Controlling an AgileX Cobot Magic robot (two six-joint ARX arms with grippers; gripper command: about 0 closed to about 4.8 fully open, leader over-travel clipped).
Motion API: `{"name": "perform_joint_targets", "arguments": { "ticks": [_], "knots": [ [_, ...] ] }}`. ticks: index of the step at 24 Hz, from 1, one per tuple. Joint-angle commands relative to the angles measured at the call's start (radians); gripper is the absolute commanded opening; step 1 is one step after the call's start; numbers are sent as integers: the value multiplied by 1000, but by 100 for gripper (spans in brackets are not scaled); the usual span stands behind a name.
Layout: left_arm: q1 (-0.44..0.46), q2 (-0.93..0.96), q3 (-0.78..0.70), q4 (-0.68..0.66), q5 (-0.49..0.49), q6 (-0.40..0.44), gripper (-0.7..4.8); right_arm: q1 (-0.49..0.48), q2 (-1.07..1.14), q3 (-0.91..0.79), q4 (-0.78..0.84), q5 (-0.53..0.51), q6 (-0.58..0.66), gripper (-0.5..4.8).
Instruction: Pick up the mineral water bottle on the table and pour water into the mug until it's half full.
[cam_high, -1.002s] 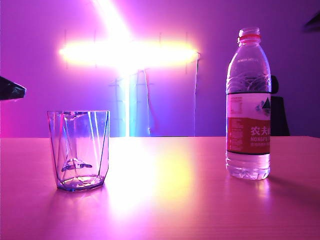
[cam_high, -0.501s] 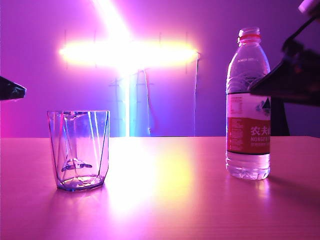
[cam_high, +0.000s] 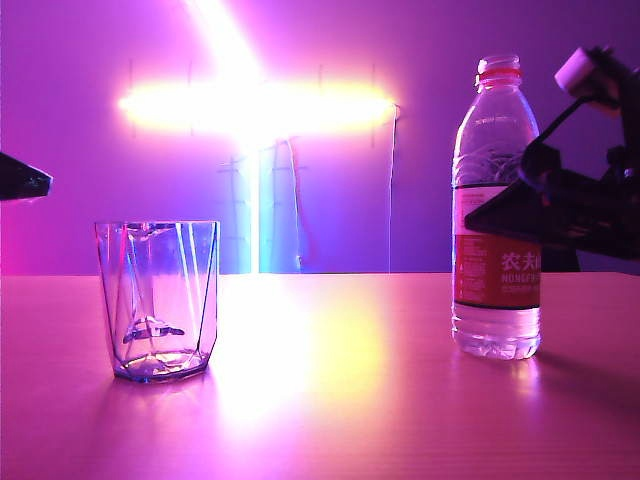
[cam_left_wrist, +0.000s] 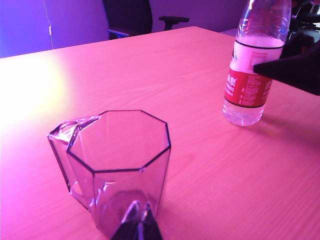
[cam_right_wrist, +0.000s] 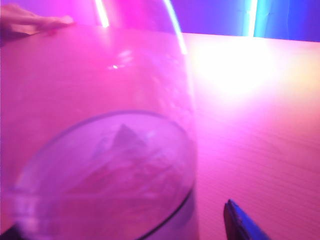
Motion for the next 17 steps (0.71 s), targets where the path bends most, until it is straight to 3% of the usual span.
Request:
{"name": "perform_joint_targets", "arguments": {
  "ticks": [1,10,12,17],
  "knots": [
    [-2,1,4,13,-3,-3,-2,1,55,28,72,-4,27,479],
    [-2,1,4,13,-3,-3,-2,2,95,54,76,-48,29,479],
    [-2,1,4,13,-3,-3,-2,2,95,54,77,-58,76,356],
    [-2,1,4,13,-3,-3,-2,2,95,54,77,-67,76,304]
  ]
}}
